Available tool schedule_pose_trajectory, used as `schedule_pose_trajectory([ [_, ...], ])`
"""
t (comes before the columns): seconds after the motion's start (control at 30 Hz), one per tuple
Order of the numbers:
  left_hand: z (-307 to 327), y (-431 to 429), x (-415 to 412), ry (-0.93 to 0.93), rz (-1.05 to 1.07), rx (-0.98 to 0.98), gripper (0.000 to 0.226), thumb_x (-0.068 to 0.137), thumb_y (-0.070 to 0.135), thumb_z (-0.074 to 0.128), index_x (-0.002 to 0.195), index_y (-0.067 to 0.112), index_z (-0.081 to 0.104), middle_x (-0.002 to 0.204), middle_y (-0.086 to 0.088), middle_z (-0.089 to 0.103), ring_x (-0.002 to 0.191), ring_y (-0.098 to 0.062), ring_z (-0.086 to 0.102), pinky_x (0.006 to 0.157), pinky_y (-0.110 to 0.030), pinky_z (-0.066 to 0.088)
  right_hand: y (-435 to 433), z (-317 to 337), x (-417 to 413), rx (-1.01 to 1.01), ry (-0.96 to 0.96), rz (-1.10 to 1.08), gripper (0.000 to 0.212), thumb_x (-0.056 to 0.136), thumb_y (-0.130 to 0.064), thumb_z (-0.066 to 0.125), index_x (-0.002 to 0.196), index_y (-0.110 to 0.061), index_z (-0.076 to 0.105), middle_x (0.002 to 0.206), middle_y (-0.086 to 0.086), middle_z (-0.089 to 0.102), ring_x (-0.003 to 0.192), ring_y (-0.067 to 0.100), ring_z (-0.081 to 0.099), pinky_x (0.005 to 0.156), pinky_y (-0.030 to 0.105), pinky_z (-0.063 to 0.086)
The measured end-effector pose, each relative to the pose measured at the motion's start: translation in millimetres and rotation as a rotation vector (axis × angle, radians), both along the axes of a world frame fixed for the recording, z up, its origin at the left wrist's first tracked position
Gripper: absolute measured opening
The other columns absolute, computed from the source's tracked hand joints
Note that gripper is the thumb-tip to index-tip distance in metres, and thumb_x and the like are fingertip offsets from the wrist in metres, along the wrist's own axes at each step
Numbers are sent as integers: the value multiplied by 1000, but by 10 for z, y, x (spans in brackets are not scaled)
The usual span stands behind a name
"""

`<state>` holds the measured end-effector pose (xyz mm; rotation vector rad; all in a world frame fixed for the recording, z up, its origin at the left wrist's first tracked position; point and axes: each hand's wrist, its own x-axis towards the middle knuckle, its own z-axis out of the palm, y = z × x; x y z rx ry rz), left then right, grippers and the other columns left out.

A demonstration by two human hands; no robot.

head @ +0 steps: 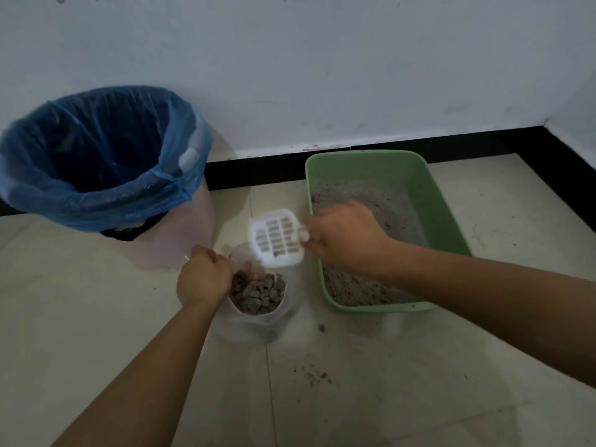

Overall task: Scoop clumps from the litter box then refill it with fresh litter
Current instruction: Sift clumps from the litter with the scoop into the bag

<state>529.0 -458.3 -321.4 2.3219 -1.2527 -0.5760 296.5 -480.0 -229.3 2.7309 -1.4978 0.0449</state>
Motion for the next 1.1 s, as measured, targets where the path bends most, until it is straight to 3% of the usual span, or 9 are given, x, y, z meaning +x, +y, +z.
schedule_pose_trajectory([
  [0.1, 6, -83, -226, -144, -113, -226, 27, 91, 18, 49, 114, 6, 58, 109, -18, 63, 102, -38, 56, 86, -44, 46, -225, 74, -342, 8, -203, -324, 33, 100, -51, 45, 116, -32, 66, 84, -9, 69, 65, 9, 63, 60, 21, 52],
  [0.2, 59, -211, -605, -46, -286, -367, 30, 92, 18, 47, 119, 8, 56, 116, -13, 60, 110, -31, 53, 94, -44, 44, -513, 51, -792, -9, -135, -530, 31, 100, -48, 47, 117, -29, 65, 75, -9, 64, 54, 5, 56, 46, 17, 39],
  [0.37, 66, -353, -1236, 175, -393, -231, 48, 102, 29, 39, 143, 5, 40, 143, -13, 48, 132, -27, 43, 109, -37, 34, -805, -113, -1208, -116, 75, -677, 29, 100, -43, 48, 94, -21, 66, 60, -4, 50, 49, 9, 44, 60, 27, 40],
  [0.5, -103, -403, -1571, 365, -403, -83, 54, 105, 34, 30, 152, 8, 23, 152, -10, 38, 139, -24, 35, 109, -29, 28, -1035, -324, -1171, -91, 160, -650, 26, 100, -33, 51, 80, -17, 57, 61, -2, 52, 49, 9, 45, 53, 25, 37],
  [0.57, -224, -387, -1686, 375, -371, -107, 56, 106, 34, 28, 155, 11, 15, 154, -9, 35, 140, -23, 34, 110, -28, 26, -1121, -452, -1079, -77, 183, -579, 23, 99, -31, 53, 80, -17, 56, 61, -3, 51, 50, 9, 44, 57, 27, 41],
  [0.73, -359, -389, -1737, 350, -281, -187, 52, 106, 35, 24, 155, 16, 20, 151, -5, 39, 138, -17, 36, 102, -17, 23, -1282, -661, -846, -71, 211, -414, 15, 95, -27, 58, 85, -19, 50, 66, -1, 39, 72, 18, 46, 72, 33, 34],
  [0.9, -381, -393, -1737, 361, -264, -188, 52, 105, 36, 25, 154, 18, 23, 153, -1, 37, 139, -13, 32, 102, -14, 18, -1358, -918, -751, -16, 79, -420, 21, 97, -35, 54, 91, -15, 57, 73, -4, 49, 65, 14, 47, 67, 29, 38],
  [1.0, -370, -388, -1745, 378, -246, -178, 52, 105, 38, 24, 154, 21, 24, 153, 1, 37, 139, -11, 31, 103, -15, 18, -1385, -1002, -951, 122, -211, -539, 32, 98, -47, 49, 108, -26, 70, 65, -7, 58, 52, 7, 51, 52, 20, 41],
  [1.1, -342, -367, -1745, 430, -226, -190, 54, 103, 45, 22, 153, 24, 25, 155, 4, 33, 142, -9, 27, 109, -21, 17, -1272, -1061, -1138, 273, -497, -588, 38, 95, -52, 55, 123, -31, 67, 69, -6, 68, 50, 8, 52, 51, 22, 44],
])
